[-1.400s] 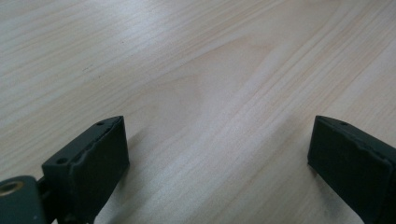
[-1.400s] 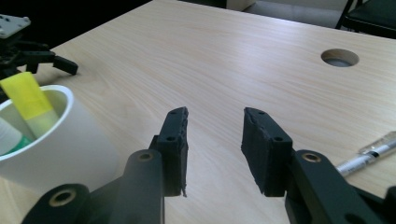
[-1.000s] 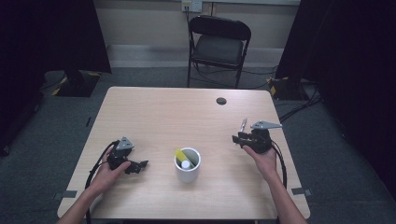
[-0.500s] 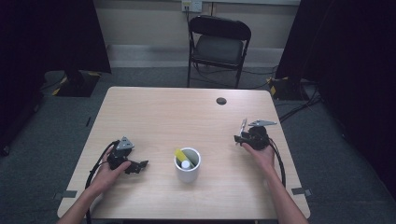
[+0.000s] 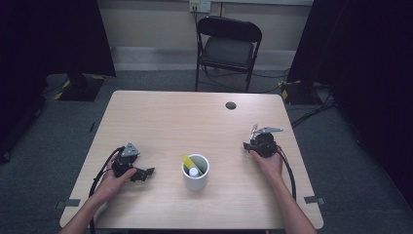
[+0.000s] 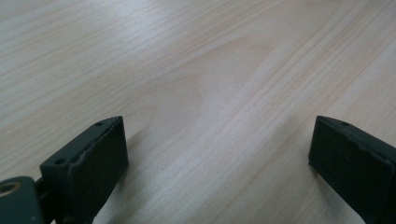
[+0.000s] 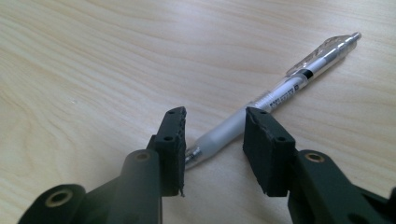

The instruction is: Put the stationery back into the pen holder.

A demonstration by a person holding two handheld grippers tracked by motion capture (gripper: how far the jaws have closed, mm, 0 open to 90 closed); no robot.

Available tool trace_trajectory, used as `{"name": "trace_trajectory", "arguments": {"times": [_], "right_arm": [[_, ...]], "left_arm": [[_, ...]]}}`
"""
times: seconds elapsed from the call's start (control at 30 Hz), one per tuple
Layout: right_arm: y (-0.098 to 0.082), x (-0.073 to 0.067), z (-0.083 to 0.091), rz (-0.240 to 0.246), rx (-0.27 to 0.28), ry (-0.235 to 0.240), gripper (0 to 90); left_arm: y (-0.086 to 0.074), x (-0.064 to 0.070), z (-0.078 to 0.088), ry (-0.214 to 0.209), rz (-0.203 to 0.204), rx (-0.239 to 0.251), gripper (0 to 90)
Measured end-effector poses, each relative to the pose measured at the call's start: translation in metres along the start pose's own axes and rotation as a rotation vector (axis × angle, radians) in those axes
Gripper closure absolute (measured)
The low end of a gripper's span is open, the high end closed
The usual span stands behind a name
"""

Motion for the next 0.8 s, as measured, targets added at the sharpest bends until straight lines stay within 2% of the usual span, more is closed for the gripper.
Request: {"name": "trace_trajectory", "arguments": {"times": [0.23, 0.3, 0.43, 0.57, 0.63, 0.8], "right_arm": [[0.000, 0.001, 0.000, -0.014, 0.007, -0.003, 67.4], [0.000, 0.000, -0.001, -0.014, 0.004, 0.003, 73.1], [0.000, -0.004, -0.002, 0.005, 0.005, 0.017, 79.3], [0.000, -0.008, -0.002, 0.023, 0.002, 0.030, 79.9], [-0.001, -0.012, -0.001, 0.029, -0.002, 0.056, 80.1], [-0.007, -0.025, 0.003, 0.093, -0.016, 0.065, 80.0]], "left_arm": [[0.000, 0.000, 0.000, 0.002, -0.003, 0.000, 4.0], [0.000, 0.000, 0.000, 0.000, 0.000, 0.000, 4.1], [0.000, 0.000, 0.000, 0.000, 0.000, 0.000, 4.1], [0.000, 0.000, 0.000, 0.000, 0.000, 0.000, 4.1], [0.000, 0.000, 0.000, 0.001, 0.000, 0.000, 4.1], [0.000, 0.000, 0.000, 0.002, 0.000, 0.000, 4.1]]}}
Point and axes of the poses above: each handheld gripper's, and its own axes: z roughly backward along the jaws, y roughly out of its top, x roughly to its right, the point moved 8 cm from there along -z, roughly forward along the jaws, and after that the axes turned 7 degrees about -x, right-handed, at the moved point
